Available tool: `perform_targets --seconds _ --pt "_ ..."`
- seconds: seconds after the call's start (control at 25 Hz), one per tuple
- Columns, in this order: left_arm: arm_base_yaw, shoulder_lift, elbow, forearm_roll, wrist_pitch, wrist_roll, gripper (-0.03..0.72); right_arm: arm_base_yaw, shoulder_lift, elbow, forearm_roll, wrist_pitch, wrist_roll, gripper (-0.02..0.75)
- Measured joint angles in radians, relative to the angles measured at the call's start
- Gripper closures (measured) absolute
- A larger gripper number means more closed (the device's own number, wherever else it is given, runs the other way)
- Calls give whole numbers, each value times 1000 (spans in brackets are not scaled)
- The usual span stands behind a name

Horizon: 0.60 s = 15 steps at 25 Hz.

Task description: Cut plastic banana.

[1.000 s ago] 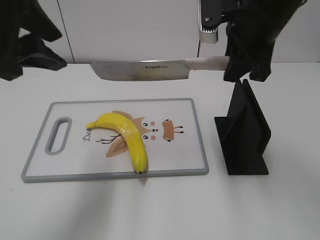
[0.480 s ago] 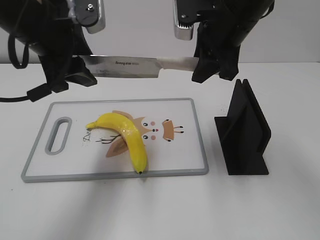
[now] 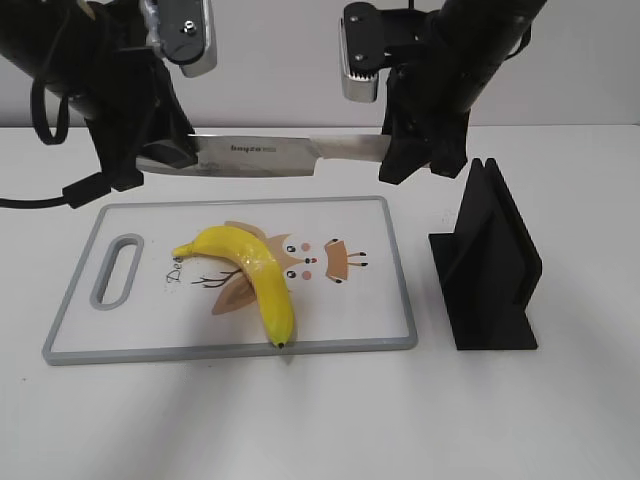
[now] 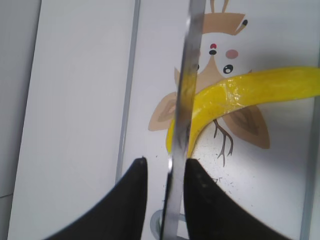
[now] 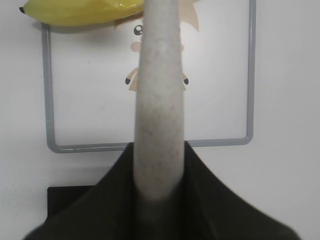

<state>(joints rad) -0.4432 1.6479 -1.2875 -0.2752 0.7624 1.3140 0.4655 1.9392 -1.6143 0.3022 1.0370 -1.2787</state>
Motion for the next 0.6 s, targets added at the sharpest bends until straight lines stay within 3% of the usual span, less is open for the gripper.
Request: perform_targets --seconds 0.32,0.6 --pt "0 0 0 5 27 0 479 0 6 0 0 2 0 570" --pt "0 0 0 40 30 -21 676 0 6 -1 7 12 -4 570"
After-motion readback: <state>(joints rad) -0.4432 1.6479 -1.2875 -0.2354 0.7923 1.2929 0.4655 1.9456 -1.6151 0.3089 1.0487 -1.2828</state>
